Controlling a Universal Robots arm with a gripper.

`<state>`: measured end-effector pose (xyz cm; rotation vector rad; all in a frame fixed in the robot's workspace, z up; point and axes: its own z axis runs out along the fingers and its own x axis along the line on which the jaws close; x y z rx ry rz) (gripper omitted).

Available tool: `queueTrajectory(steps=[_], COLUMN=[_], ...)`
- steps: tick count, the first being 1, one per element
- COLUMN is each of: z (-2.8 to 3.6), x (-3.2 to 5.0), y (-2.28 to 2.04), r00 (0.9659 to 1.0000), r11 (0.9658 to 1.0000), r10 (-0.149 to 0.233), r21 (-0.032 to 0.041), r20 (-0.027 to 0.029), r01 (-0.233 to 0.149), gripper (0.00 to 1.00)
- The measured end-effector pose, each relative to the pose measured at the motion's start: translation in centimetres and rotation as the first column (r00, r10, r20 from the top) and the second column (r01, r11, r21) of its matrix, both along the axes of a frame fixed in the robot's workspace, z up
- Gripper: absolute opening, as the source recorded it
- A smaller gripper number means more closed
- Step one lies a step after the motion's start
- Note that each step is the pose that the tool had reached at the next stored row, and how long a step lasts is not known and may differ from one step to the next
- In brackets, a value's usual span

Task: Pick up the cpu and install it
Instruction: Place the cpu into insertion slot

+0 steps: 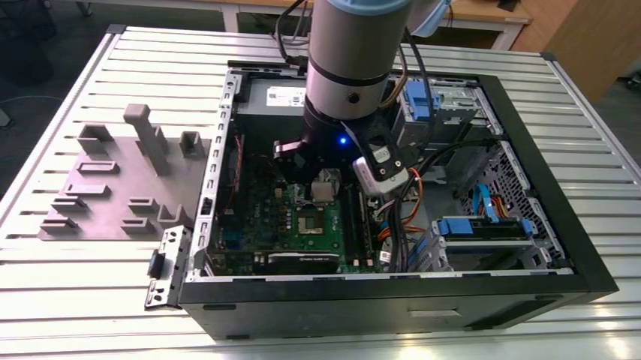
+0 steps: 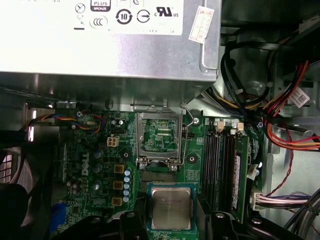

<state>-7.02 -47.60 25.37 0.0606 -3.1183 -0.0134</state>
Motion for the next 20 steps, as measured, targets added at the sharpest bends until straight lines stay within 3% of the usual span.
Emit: queueTrajectory(steps=[11, 17, 20], z=[-0.12, -1.01, -1.24], x=[0.0, -0.08, -0.23], y=[0.01, -0.04, -0.37], r00=[1.0, 1.0, 1.0], r11=[1.0, 1.0, 1.0], r10=[0.0, 0.0, 0.0], r21=[0.0005, 0.0001, 0.0], r20=[0.0002, -0.0019, -0.0036], r01=[0.0, 0.0, 0.0], gripper=[0.47, 0.47, 0.47])
